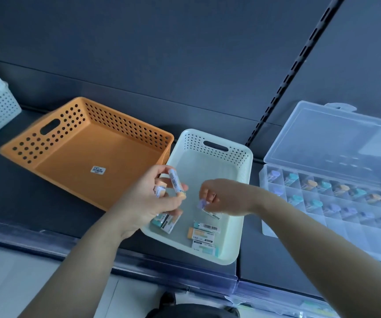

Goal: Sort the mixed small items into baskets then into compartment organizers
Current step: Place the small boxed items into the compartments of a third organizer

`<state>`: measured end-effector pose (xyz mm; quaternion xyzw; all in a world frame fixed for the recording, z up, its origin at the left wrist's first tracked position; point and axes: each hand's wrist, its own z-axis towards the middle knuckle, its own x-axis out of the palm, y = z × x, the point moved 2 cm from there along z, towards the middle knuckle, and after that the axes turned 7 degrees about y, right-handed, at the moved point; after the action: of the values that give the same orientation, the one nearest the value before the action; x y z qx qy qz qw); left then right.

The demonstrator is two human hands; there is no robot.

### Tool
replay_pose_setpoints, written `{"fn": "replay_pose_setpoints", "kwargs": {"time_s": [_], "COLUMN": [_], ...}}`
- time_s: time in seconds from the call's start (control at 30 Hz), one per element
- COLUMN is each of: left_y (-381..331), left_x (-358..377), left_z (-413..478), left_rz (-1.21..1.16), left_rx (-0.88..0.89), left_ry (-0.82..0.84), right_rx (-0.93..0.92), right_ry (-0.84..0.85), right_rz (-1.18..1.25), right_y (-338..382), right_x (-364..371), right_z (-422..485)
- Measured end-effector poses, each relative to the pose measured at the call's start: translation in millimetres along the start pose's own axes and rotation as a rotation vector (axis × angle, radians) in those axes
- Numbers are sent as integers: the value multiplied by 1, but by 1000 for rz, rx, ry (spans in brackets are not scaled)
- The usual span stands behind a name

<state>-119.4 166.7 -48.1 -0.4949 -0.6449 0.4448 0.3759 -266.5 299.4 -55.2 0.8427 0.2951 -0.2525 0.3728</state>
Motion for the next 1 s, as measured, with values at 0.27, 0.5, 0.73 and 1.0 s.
{"fn": "replay_pose_setpoints", "kwargs": {"time_s": [0.27, 0.5, 0.73, 1.0], "left_y": [-3, -8, -32, -41], "left_x": [1, 18, 81, 167], "left_z": [-1, 1, 21, 55], "left_rz": [-415, -290, -77, 651], "left_rx": [32, 86, 130, 239], "left_ry": [13, -91, -35, -85], "right_rx": [55, 0, -89, 87], "right_ry": [133, -149, -663, -915], "right_rz": [-219, -29, 665, 868], "right_y": [11, 6, -57, -150], "right_x": [21, 7, -16, 6], "right_z": [1, -13, -93, -154]}}
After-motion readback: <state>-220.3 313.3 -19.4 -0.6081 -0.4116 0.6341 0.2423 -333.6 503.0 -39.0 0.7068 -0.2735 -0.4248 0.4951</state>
